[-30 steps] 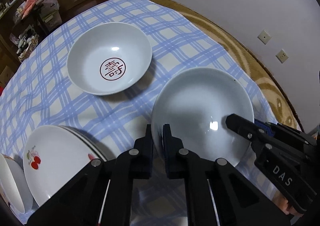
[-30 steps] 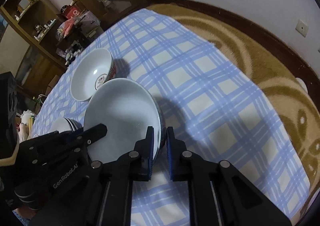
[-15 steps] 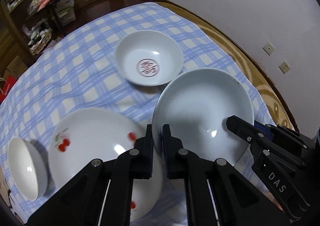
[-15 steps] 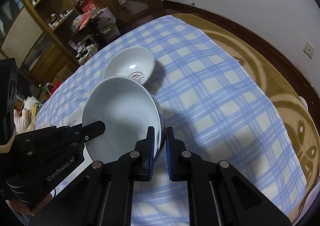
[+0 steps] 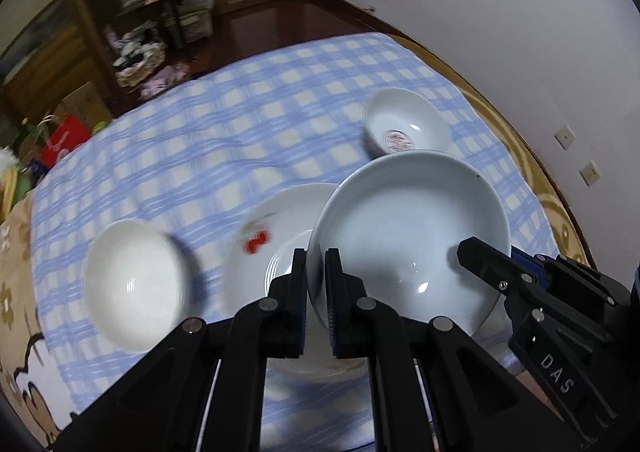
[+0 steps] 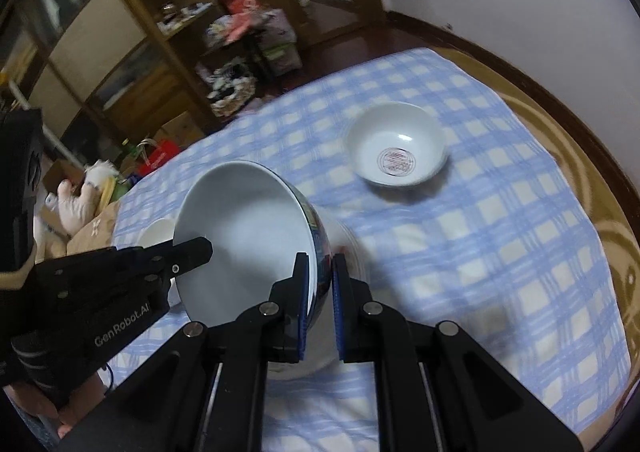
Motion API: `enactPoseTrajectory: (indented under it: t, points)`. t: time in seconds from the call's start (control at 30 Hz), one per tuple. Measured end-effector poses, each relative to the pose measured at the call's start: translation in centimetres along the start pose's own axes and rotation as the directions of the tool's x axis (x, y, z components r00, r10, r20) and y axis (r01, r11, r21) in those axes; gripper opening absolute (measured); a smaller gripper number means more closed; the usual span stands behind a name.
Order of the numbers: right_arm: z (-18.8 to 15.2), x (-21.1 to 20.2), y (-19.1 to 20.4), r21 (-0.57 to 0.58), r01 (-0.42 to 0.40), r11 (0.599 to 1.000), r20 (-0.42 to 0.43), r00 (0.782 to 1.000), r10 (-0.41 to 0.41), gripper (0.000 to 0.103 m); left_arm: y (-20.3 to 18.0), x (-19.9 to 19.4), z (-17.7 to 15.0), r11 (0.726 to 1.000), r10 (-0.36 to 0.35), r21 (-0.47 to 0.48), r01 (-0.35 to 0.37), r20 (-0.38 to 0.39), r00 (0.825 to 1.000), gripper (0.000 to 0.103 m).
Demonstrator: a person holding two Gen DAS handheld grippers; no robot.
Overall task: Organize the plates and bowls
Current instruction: 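Lift and carry the held white bowls with both grippers toward the stacked dishes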
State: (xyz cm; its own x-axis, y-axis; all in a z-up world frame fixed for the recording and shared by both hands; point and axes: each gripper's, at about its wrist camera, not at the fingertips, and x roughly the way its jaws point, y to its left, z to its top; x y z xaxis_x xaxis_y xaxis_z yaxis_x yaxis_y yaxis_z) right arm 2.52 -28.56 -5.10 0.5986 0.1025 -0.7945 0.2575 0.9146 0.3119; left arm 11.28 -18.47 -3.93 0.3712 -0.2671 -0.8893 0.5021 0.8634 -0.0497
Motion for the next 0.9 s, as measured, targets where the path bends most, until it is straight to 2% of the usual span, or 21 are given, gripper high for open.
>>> enactPoseTrajectory:
  t: [0.23,0.37,0.5,0.63,0.77,0.9]
  points:
    - [-0.1,1.3,5.0,-0.047,-0.078,0.996,-0.019,0.997,0.077,0.012,6.1,-2.3,-1.2,0.995,0.025,-0.101,-0.024,0.01,1.0,0.009]
    - [0.5,2.0,7.9,-0.088,-0.118,0.989,-0.021,0.993,0.116,0.012,8.6,-3.2,-1.9,0.992,0.06,-0.114,-0.057,0.021,0.998,0.009]
    - [1.2,2.8,10.4,-0.131,-0.151,0.98,-0.035,0.988,0.148,0.012,11.2,-4.1,-2.4,0.983,0.08,-0.166,-0.072,0.04,0.996,0.009]
    - [1.4,4.3,12.5,-0.19,-0.17,0.967,-0.079,0.984,0.157,0.012,13.9,-4.2,-2.9,0.97,0.056,-0.238,-0.04,0.06,0.997,0.009]
    - [1.1,6.2,13.8,-0.21,-0.195,0.958,-0.111,0.978,0.175,0.012,16.1,-3.1,-3.7,0.954,0.045,-0.299,-0.03,0.043,0.998,0.009]
    - [0.8,8.5,14.9,-0.233,-0.216,0.948,-0.151,0.971,0.184,0.012,17.8,-1.6,-4.5,0.942,0.058,-0.331,-0.05,0.014,0.998,0.009]
